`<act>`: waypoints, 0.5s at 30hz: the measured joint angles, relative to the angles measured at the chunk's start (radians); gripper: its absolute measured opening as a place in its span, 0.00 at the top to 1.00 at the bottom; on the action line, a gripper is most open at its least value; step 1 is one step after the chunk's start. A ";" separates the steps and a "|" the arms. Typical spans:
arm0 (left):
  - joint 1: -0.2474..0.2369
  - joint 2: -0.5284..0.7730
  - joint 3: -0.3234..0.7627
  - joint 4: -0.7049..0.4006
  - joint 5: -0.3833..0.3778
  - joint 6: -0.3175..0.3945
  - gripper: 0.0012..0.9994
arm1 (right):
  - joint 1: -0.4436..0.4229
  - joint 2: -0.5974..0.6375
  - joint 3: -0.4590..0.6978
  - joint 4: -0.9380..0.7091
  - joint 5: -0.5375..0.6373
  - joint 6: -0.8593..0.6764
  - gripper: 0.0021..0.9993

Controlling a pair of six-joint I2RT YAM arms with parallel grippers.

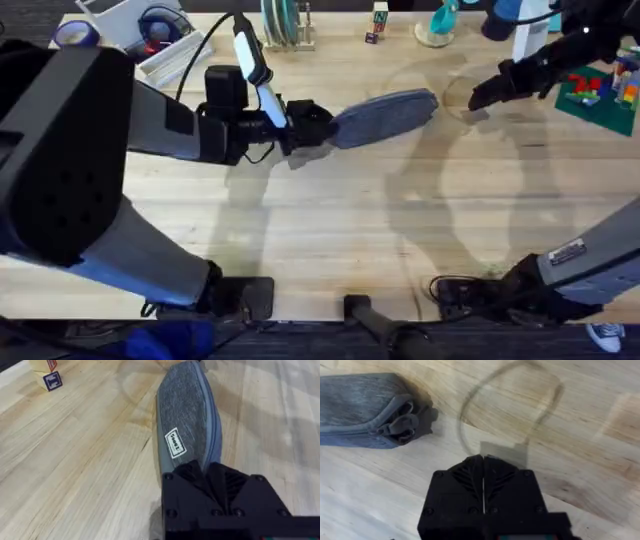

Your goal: Unzip the bag, pick up the pens from the table one at a time and place them inside, then zip the bag closed.

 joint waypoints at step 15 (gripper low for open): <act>0.003 0.000 -0.002 0.045 -0.021 -0.020 0.00 | 0.001 0.000 0.000 -0.016 0.010 0.003 0.02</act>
